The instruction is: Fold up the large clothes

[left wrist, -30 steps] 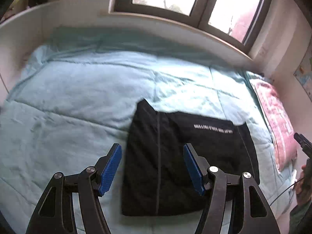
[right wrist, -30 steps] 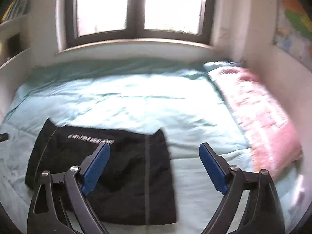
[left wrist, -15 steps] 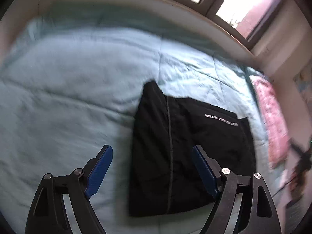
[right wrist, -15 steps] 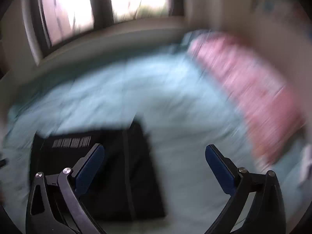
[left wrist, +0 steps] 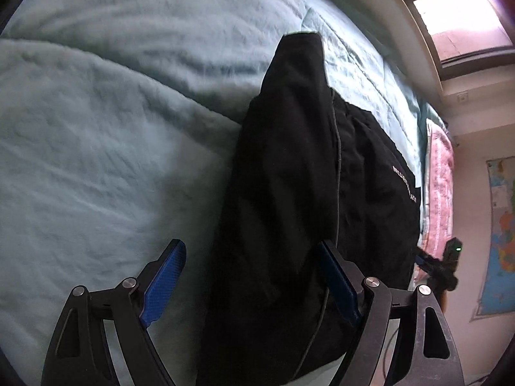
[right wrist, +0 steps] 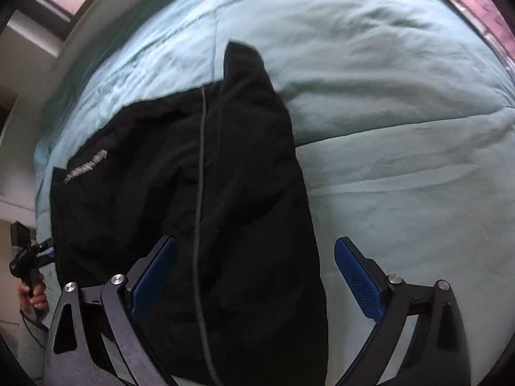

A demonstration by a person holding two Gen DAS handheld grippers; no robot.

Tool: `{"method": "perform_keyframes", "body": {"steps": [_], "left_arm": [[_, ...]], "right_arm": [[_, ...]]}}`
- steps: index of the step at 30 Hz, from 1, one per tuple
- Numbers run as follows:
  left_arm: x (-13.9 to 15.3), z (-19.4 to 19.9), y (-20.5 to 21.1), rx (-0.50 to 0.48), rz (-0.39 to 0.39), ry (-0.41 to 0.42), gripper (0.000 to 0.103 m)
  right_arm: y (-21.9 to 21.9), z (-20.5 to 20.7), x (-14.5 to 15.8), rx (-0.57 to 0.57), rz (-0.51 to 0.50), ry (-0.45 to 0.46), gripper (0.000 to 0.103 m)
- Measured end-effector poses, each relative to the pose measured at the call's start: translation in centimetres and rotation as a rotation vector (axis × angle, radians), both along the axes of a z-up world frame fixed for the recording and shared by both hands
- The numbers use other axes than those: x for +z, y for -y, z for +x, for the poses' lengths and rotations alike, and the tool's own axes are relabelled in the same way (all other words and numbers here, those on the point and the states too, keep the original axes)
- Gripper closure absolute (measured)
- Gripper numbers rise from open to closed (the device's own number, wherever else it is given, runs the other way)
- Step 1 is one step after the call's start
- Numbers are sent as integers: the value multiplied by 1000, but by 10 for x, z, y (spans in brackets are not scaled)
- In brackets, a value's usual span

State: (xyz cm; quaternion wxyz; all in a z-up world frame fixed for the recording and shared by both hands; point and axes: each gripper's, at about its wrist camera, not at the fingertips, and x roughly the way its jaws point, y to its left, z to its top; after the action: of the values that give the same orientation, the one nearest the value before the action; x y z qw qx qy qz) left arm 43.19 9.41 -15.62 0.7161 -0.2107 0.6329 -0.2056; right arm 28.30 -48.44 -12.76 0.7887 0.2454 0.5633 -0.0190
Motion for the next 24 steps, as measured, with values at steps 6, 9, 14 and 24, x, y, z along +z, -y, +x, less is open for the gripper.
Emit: {"method": "perform_keyframes", "body": {"steps": [6,9,14,24], "left_arm": [[-31,11,9,27,-85,-59,19],[-39,16,21,7,-134,-69,19],[-50,19,25,15,-199,-97,19],[-53,24,41,-32,-236,-114,19]], "right_arm": [[1,15,-26,44,45,-12,3],[-4,21,-37,73,89,-15,3],[-12,30,-50,87,150,-17,3],[-9,34,-60,134,199,-22,3]]}}
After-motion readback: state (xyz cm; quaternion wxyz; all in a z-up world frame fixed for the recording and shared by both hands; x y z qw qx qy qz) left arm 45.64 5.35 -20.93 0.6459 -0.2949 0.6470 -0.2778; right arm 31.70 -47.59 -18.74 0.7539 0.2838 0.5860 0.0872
